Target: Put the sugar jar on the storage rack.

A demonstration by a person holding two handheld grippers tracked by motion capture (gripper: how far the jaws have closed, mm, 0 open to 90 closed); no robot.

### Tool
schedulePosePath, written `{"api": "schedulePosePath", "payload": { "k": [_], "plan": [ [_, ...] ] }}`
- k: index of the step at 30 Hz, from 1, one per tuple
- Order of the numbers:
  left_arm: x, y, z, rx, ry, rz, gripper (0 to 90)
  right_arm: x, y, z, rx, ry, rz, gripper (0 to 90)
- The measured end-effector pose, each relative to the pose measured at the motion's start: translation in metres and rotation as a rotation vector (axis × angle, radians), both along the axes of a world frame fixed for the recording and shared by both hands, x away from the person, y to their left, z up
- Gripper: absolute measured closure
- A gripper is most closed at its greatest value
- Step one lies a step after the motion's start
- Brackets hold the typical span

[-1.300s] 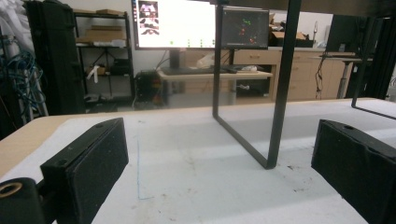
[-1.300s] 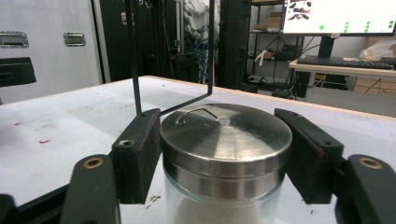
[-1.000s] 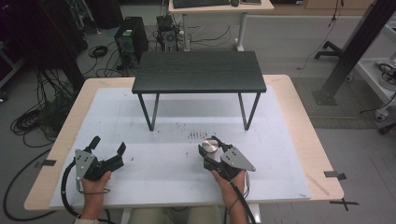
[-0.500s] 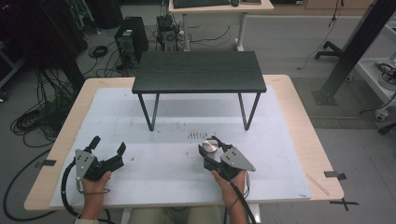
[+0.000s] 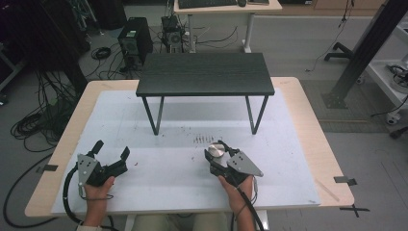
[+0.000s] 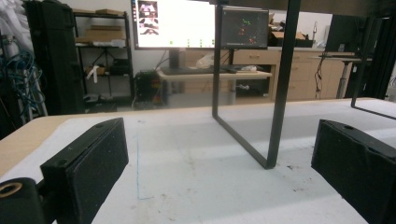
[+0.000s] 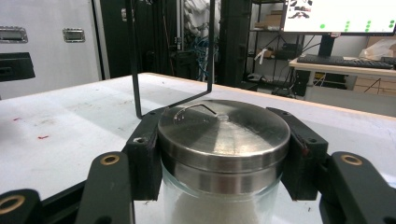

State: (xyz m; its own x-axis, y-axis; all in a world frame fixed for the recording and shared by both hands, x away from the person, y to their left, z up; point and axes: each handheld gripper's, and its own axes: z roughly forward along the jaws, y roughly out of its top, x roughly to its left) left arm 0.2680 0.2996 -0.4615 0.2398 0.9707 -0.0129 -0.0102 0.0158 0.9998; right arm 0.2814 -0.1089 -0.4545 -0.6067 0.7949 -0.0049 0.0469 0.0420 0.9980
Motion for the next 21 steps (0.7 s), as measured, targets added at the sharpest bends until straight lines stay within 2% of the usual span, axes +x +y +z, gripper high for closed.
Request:
{"api": "schedulePosePath", "payload": {
  "k": [21],
  "plan": [
    [0.0001, 0.0, 0.0, 0.001, 0.001, -0.001, 4.1, 0.0004, -0.0004, -0.0004, 0.005, 0.001, 0.003, 42.4]
  ]
}}
